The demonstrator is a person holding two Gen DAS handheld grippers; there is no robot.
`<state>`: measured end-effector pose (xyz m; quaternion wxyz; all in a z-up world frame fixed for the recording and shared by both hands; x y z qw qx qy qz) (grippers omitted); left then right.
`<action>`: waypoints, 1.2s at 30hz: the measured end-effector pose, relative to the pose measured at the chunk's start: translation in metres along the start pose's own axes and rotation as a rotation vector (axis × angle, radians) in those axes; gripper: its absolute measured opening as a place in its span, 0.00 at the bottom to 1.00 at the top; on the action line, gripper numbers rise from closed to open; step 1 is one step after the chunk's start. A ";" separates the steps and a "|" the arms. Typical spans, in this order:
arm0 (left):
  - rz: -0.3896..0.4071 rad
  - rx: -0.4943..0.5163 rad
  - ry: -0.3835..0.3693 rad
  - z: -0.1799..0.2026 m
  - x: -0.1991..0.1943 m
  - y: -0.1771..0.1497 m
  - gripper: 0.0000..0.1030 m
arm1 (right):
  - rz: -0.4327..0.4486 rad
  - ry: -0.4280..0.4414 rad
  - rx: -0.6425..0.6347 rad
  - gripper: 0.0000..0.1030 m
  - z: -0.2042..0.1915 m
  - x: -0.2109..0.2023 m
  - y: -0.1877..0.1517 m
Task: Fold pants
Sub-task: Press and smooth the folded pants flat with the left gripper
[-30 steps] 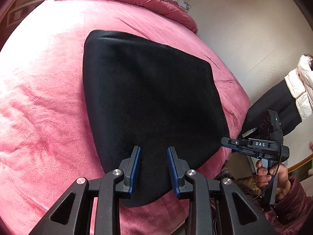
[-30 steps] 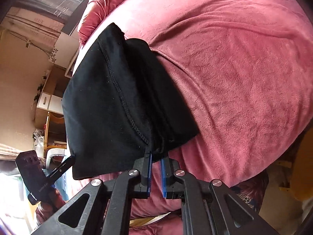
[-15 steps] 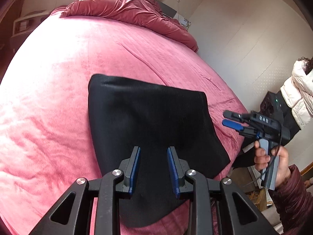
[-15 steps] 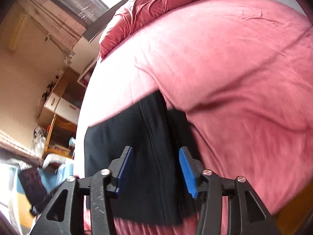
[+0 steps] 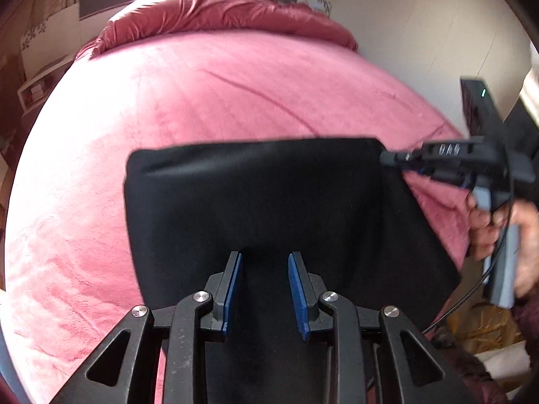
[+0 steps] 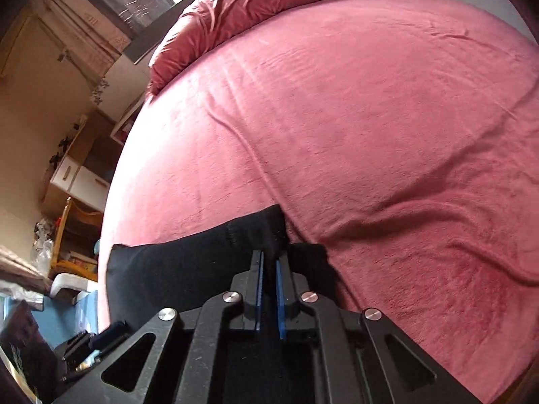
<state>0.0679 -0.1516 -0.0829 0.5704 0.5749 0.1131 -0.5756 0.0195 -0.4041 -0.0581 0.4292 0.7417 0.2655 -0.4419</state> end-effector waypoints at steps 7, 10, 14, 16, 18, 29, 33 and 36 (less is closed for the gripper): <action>-0.040 0.043 0.079 0.008 0.019 -0.011 0.30 | -0.041 -0.038 0.072 0.00 0.029 0.026 -0.001; -0.040 0.036 0.077 0.008 0.016 -0.013 0.30 | -0.033 -0.019 0.090 0.01 0.034 0.020 -0.004; -0.037 0.037 0.080 0.009 0.012 -0.015 0.31 | -0.011 0.032 0.089 0.03 0.036 0.003 -0.012; -0.034 0.034 0.080 0.009 0.010 -0.014 0.32 | 0.000 0.059 0.077 0.06 0.035 -0.006 -0.015; -0.031 0.030 0.078 0.008 0.011 -0.012 0.32 | -0.007 0.110 0.073 0.14 0.031 -0.014 -0.020; -0.024 0.024 0.078 -0.001 0.009 -0.007 0.32 | -0.052 0.108 -0.062 0.48 0.004 -0.021 -0.055; -0.024 0.025 0.078 0.000 0.010 -0.009 0.32 | -0.060 0.040 -0.104 0.26 0.000 -0.016 -0.057; -0.017 0.012 0.062 -0.004 0.005 -0.009 0.33 | -0.076 0.005 -0.118 0.03 0.000 -0.009 -0.061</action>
Point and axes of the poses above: each gripper's, at about its wrist camera, not at the fingertips, and x roughly the way its jaws point, z to its right, y to its top, the point moved 3 cm from there along x, roughly the way its jaws point, and after that the axes turned 11 degrees about -y, right-handed, at the moved point
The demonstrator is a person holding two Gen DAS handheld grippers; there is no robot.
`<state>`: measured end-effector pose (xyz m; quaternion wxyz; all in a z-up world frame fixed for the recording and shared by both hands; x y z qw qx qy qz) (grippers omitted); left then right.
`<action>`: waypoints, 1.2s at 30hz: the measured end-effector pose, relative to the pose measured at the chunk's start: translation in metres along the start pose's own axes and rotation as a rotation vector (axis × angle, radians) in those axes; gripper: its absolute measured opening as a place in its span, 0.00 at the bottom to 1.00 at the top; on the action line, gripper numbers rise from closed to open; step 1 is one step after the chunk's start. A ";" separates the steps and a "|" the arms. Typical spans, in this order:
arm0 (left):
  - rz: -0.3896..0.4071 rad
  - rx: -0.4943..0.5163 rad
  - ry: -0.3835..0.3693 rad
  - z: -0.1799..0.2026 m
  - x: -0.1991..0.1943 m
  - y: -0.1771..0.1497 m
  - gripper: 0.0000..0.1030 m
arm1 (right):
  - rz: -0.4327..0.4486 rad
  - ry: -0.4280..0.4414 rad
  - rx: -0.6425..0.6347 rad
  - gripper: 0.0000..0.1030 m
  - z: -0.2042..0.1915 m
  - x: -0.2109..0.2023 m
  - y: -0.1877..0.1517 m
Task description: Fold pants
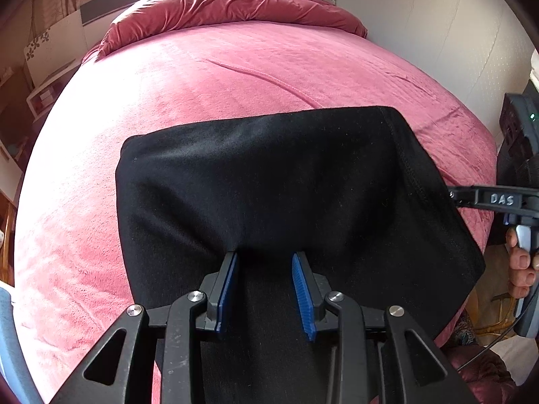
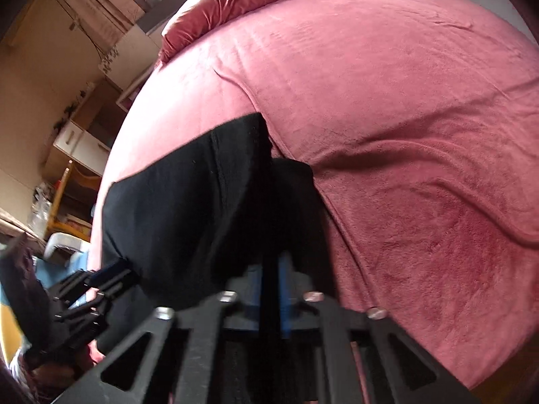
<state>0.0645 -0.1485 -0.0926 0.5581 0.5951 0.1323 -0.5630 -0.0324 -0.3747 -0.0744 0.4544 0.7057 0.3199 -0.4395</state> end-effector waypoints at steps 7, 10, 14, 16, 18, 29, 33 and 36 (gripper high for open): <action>0.072 -0.154 -0.094 -0.042 -0.035 -0.015 0.33 | -0.011 -0.043 0.020 0.01 0.002 0.016 0.003; 0.115 -0.235 -0.100 -0.067 -0.053 -0.024 0.34 | -0.003 -0.036 0.027 0.02 -0.001 0.013 0.005; 0.142 -0.359 -0.110 -0.101 -0.068 -0.036 0.39 | 0.017 0.002 0.045 0.05 0.001 -0.001 0.005; 0.148 -0.394 -0.101 -0.113 -0.071 -0.046 0.39 | 0.034 0.002 0.034 0.07 0.001 -0.012 0.004; 0.153 -0.404 -0.088 -0.120 -0.074 -0.053 0.39 | 0.040 0.013 0.024 0.11 0.000 -0.023 0.000; 0.136 -0.303 -0.088 -0.087 -0.079 -0.071 0.39 | 0.028 0.030 -0.036 0.35 -0.014 -0.039 -0.036; 0.104 -0.243 -0.053 -0.066 -0.068 -0.071 0.40 | -0.009 -0.064 -0.095 0.14 -0.020 -0.021 -0.049; 0.088 -0.175 -0.007 -0.052 -0.061 -0.072 0.42 | 0.003 -0.100 -0.111 0.12 -0.018 -0.013 -0.051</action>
Point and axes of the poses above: each gripper's, at about its wrist camera, not at the fingertips, and x roughly the way its jaws point, z to its right, y to its top, the point moved 3 cm from there along x, roughly the way its jaws point, and after that the axes turned 11 degrees about -y, right-handed, at the moved point
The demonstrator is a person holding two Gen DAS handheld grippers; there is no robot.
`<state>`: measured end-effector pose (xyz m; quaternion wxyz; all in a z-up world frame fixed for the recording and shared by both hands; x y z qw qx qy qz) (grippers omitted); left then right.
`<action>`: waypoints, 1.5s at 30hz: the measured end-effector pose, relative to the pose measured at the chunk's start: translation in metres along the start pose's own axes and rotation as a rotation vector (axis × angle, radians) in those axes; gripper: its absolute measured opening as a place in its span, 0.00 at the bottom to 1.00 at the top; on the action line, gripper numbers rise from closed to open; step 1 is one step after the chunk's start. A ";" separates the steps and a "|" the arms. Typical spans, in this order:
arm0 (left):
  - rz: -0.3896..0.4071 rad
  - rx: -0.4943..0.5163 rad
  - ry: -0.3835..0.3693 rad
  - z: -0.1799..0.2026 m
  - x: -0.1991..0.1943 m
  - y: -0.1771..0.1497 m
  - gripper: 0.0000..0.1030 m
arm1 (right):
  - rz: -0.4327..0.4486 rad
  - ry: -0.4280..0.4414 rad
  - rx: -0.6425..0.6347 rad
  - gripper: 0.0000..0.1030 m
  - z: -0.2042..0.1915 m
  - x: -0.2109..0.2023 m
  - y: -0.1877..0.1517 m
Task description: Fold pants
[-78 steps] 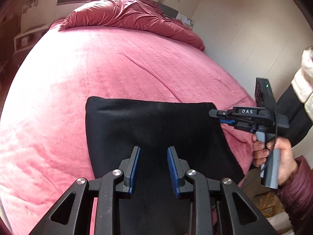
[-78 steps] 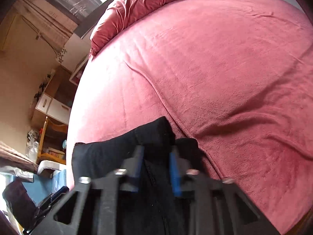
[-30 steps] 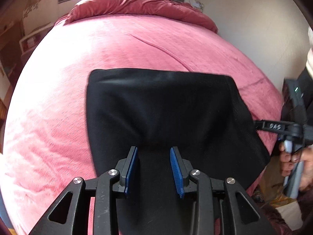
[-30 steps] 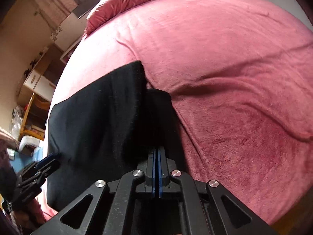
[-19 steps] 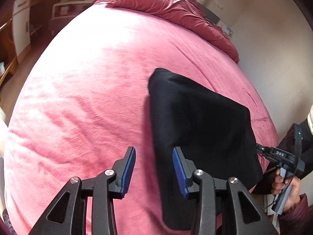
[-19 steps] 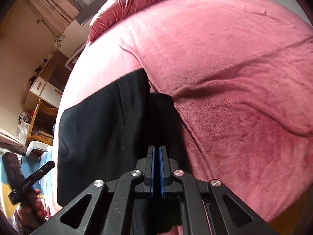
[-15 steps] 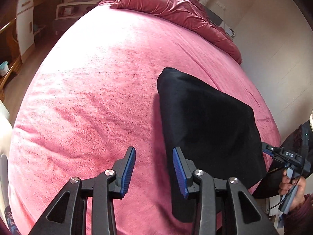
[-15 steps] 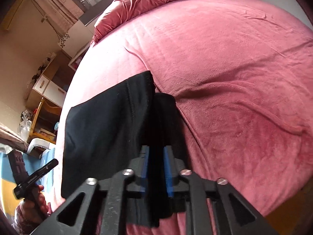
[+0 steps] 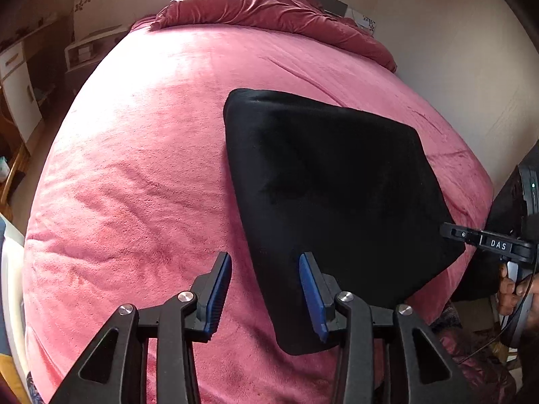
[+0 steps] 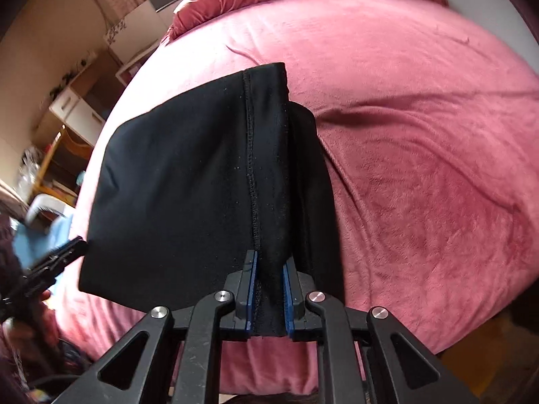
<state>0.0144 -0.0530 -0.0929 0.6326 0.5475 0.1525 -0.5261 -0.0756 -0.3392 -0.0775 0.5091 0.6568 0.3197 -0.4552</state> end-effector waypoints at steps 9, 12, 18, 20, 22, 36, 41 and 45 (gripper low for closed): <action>0.022 0.075 0.066 0.016 -0.006 0.005 0.54 | 0.013 0.041 0.038 0.13 0.007 0.003 -0.006; 0.047 0.085 0.080 0.016 -0.013 0.012 0.61 | 0.014 0.057 0.059 0.14 0.009 0.003 -0.008; 0.069 0.079 0.086 0.011 -0.019 0.022 0.63 | 0.013 0.083 0.079 0.15 0.013 0.003 -0.010; 0.065 0.072 0.082 0.008 -0.017 0.024 0.63 | 0.011 0.089 0.078 0.16 0.014 0.003 -0.010; 0.059 0.063 0.072 0.004 -0.013 0.026 0.66 | 0.007 0.097 0.080 0.17 0.014 0.002 -0.010; 0.013 -0.195 -0.188 -0.046 0.020 0.037 0.82 | 0.026 0.166 0.083 0.47 0.019 -0.010 0.014; 0.039 -0.300 -0.263 -0.064 0.017 0.033 0.82 | 0.031 0.157 0.117 0.51 0.030 -0.010 0.017; 0.045 -0.355 -0.304 -0.072 0.015 0.029 0.82 | 0.031 0.171 0.146 0.51 0.039 -0.008 0.018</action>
Point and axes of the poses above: each gripper's, at about its wrist camera, not at the fingertips, and x roughly the way its jaws point, z to its right, y to its top, the point moved 3 cm from there along x, roughly the way its jaws point, and after that the axes turned 11 degrees about -y, right-handed, at the moved point
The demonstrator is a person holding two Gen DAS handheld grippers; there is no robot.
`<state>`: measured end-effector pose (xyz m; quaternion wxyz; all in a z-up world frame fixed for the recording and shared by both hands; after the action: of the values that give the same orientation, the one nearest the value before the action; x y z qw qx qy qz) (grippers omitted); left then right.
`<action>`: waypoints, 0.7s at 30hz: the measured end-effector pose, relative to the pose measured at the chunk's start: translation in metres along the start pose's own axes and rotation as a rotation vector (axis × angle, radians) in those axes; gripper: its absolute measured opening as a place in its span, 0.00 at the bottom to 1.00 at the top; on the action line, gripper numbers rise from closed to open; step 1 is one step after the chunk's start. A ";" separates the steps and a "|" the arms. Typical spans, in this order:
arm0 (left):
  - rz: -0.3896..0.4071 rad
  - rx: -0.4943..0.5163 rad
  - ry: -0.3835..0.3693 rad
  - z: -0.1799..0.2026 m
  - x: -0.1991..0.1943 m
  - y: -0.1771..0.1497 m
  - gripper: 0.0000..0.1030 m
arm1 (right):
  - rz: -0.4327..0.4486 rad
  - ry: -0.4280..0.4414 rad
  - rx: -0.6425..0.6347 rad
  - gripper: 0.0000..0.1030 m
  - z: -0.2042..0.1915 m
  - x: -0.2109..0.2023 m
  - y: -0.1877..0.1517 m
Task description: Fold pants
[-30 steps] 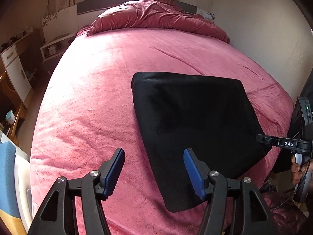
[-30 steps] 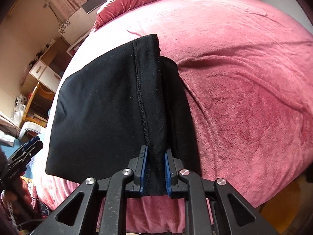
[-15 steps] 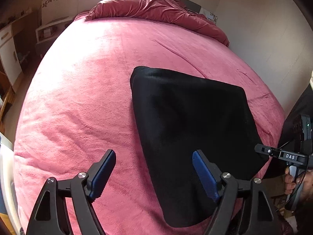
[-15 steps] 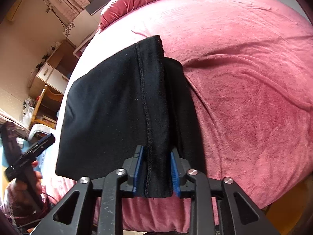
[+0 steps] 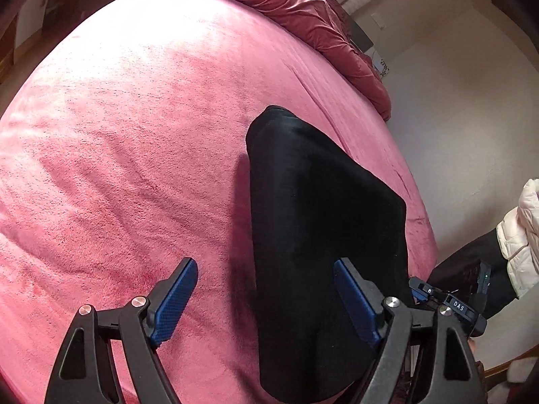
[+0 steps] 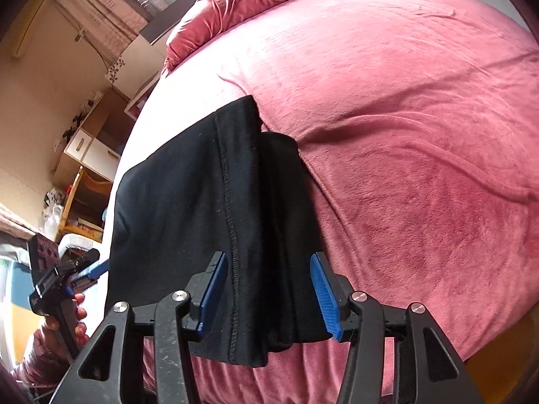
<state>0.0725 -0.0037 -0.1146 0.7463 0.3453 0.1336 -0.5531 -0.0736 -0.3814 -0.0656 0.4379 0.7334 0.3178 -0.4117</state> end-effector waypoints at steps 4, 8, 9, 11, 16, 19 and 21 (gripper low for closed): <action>-0.022 -0.011 -0.004 -0.005 0.004 -0.004 0.81 | -0.014 0.016 0.010 0.50 0.002 0.005 0.003; -0.041 0.005 -0.020 0.002 0.012 -0.006 0.80 | -0.048 0.016 -0.006 0.51 -0.002 0.017 0.004; -0.044 0.010 -0.023 0.004 0.013 -0.004 0.80 | -0.052 0.013 -0.008 0.52 -0.002 0.019 0.004; -0.057 0.017 -0.034 0.009 0.017 -0.005 0.80 | -0.056 0.025 0.009 0.55 0.001 0.020 0.004; -0.092 0.014 -0.052 0.014 0.030 -0.006 0.80 | -0.072 0.054 0.028 0.58 0.006 0.025 0.003; -0.107 0.020 -0.067 0.020 0.036 -0.008 0.75 | -0.090 0.074 0.029 0.64 0.007 0.028 0.001; -0.121 0.014 -0.071 0.018 0.042 -0.007 0.72 | -0.099 0.086 0.022 0.65 0.008 0.032 0.002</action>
<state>0.0774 -0.0475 -0.1282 0.7132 0.3221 0.1240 -0.6101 -0.0604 -0.3860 -0.0951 0.3948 0.7384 0.3678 -0.4045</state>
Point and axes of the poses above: each gripper's, at about its wrist camera, not at the fingertips, and x roughly the way its jaws point, z to its right, y to its top, the point moved 3 cm from there along x, roughly the way its jaws point, and after that the axes turned 11 degrees about -y, right-handed, at the moved point
